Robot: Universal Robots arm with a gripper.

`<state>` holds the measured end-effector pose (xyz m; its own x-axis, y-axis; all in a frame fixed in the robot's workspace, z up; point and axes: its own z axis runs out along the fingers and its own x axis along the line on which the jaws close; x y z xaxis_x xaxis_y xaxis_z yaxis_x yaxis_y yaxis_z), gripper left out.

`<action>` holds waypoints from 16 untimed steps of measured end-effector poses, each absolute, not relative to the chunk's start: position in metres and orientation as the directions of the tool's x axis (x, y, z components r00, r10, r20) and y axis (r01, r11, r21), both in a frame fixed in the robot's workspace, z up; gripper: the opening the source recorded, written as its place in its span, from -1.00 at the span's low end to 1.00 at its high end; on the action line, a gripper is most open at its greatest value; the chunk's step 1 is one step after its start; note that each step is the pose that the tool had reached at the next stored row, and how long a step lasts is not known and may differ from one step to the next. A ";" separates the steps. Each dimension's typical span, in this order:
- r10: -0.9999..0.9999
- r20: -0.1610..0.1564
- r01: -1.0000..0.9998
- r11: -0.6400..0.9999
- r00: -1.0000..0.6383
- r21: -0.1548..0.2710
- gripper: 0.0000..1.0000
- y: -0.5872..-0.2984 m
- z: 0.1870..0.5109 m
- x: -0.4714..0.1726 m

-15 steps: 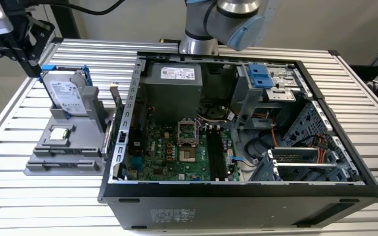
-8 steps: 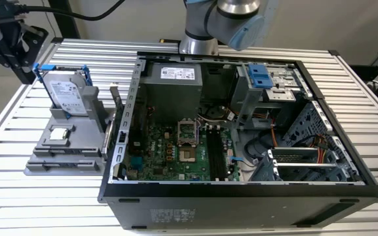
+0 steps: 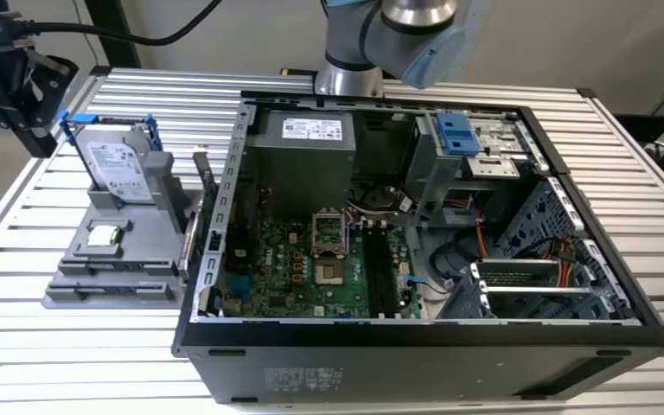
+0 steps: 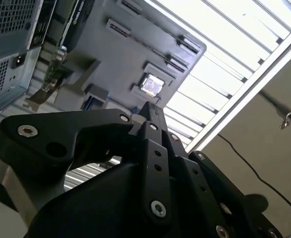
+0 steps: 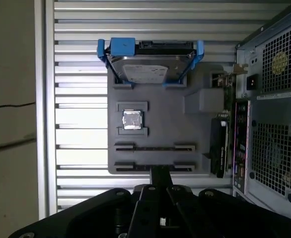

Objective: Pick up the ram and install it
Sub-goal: 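Reach for the ram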

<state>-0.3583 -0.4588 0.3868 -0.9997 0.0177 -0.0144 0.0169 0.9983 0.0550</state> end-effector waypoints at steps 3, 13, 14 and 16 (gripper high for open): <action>0.022 -0.013 0.021 0.998 -1.000 0.055 -1.00 -0.462 0.386 -0.359; 0.030 -0.011 0.029 0.998 -0.999 0.055 -1.00 -0.475 0.383 -0.361; 0.030 -0.011 0.030 0.998 -0.999 0.055 -1.00 -0.477 0.382 -0.361; 0.031 -0.011 0.030 0.998 -0.999 0.055 -1.00 -0.478 0.382 -0.361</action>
<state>-0.3612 -0.4781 0.3821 -0.9995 0.0307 -0.0111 0.0301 0.9980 0.0550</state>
